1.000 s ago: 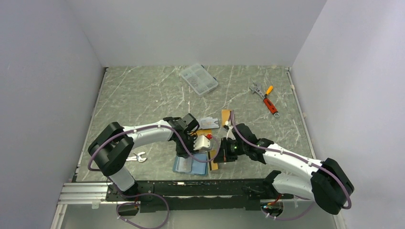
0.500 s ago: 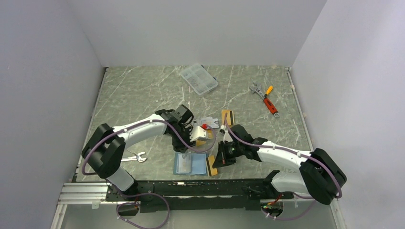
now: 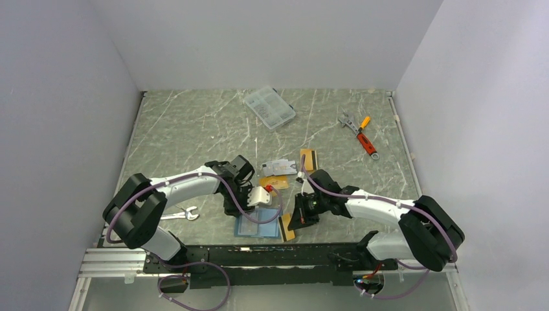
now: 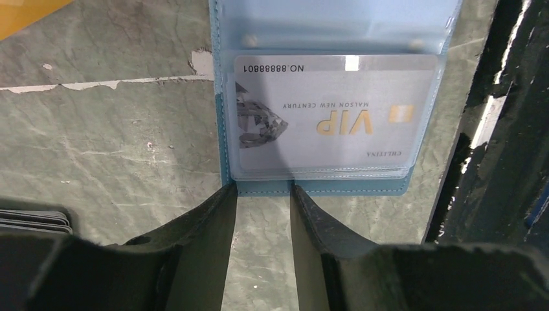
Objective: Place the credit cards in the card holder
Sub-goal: Insert the credit card into the card holder.
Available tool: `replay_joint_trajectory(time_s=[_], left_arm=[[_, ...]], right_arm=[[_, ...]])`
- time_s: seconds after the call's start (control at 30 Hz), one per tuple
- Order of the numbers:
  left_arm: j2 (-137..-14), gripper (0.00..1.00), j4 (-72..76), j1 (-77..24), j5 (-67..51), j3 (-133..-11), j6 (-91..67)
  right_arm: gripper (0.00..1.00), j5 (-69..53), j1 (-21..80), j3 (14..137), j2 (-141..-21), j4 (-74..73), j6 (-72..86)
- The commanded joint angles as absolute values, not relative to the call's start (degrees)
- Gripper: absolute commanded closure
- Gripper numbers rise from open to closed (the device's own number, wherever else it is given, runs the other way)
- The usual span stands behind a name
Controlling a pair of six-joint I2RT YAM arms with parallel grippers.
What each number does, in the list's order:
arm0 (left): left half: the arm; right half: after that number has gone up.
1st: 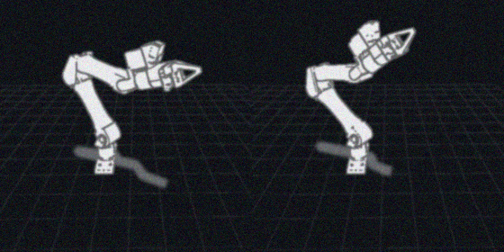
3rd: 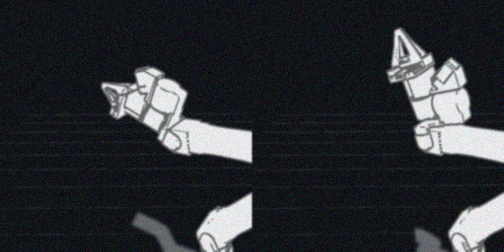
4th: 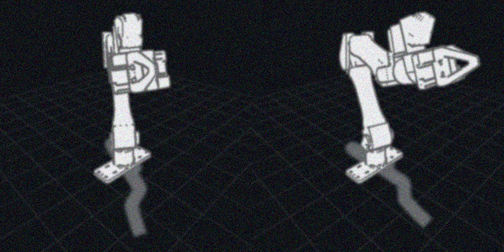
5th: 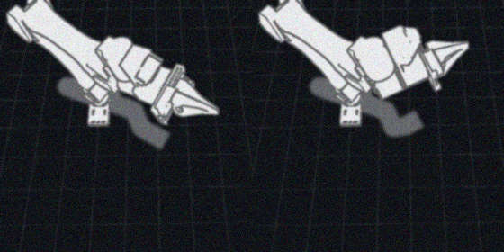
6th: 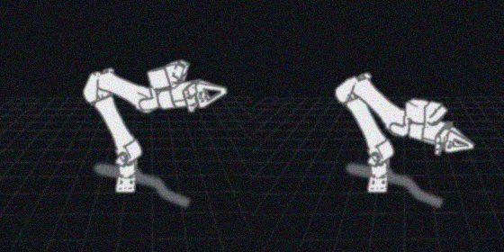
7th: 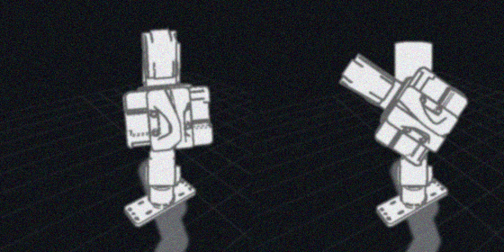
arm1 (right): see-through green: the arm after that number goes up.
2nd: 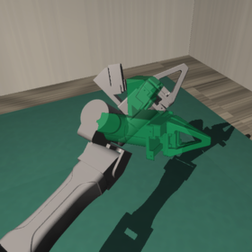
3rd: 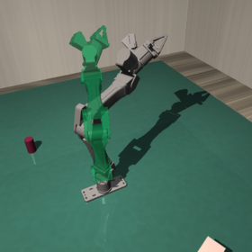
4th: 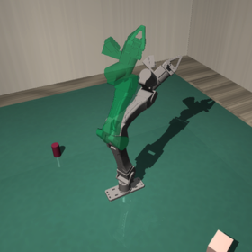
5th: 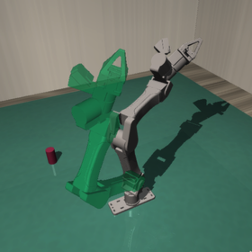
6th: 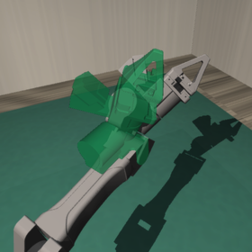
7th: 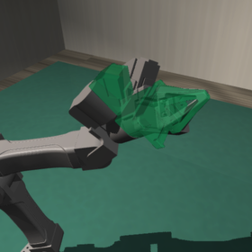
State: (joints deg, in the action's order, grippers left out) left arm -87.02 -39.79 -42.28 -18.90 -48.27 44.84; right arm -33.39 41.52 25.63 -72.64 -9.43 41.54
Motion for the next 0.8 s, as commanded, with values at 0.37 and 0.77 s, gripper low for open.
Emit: replay_joint_trajectory(time_s=[0.37,0.77], left_arm=[[-85.96,0.64,-36.90,-42.28,-16.93,-46.67,47.68],[-86.29,0.68,-36.92,-42.34,-16.19,-47.11,47.07]], right_arm=[[1.00,-34.02,41.75,30.66,-70.48,-13.74,38.74],[1.00,-35.50,41.81,29.59,-73.74,-10.82,38.80]])
